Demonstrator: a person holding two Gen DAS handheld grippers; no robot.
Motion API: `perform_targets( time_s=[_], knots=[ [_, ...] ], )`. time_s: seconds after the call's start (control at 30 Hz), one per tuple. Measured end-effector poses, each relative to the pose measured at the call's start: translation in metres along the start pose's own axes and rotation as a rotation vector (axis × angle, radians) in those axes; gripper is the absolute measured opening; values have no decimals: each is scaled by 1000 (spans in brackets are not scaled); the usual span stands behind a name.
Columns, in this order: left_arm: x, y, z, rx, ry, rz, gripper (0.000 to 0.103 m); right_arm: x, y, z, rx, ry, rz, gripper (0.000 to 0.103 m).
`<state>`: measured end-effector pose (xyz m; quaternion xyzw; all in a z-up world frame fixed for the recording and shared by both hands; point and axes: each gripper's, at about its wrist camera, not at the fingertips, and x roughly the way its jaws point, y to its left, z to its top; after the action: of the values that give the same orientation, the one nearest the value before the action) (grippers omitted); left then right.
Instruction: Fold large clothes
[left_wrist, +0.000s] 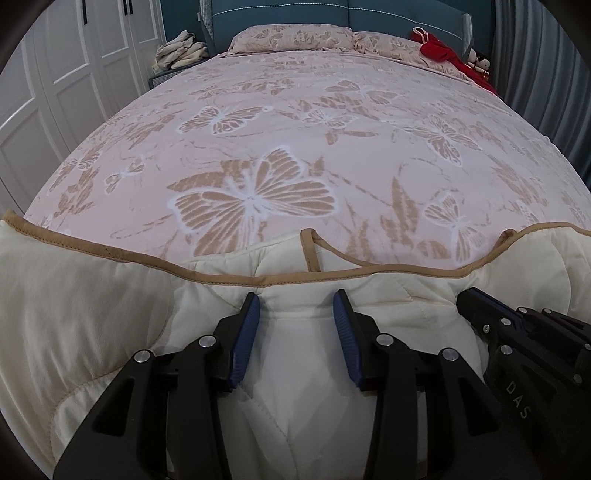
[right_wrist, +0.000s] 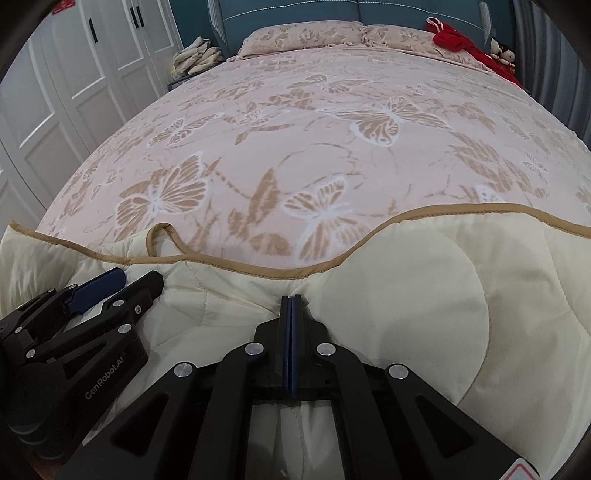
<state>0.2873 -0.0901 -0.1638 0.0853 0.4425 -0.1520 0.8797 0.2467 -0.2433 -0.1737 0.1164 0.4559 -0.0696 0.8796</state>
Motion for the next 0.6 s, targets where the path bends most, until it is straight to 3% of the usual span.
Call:
perform_targets(
  time_s=[0.1, 0.2, 0.33, 0.4, 0.43, 0.5, 0.6],
  knots=[
    [-5, 7, 2, -30, 6, -31, 42, 0, -1, 1, 9, 7, 12, 0],
    [-24, 32, 3, -129, 8, -47, 42, -3, -5, 4, 31, 23, 36, 0],
    [-59, 85, -7, -181, 2, 23, 41, -34, -28, 12, 147, -36, -57, 0],
    [-84, 118, -15, -175, -24, 117, 40, -68, -51, 14, 254, -84, -113, 1],
    [-95, 132, -19, -195, -33, 126, 41, -85, -57, 14, 271, -94, -112, 3],
    [-128, 177, -38, -313, -45, 122, 58, -112, -57, 9, 265, -96, -69, 4],
    [-163, 222, -78, -493, -35, 26, 66, -142, -28, -17, 172, -50, 29, 10]
  ],
)
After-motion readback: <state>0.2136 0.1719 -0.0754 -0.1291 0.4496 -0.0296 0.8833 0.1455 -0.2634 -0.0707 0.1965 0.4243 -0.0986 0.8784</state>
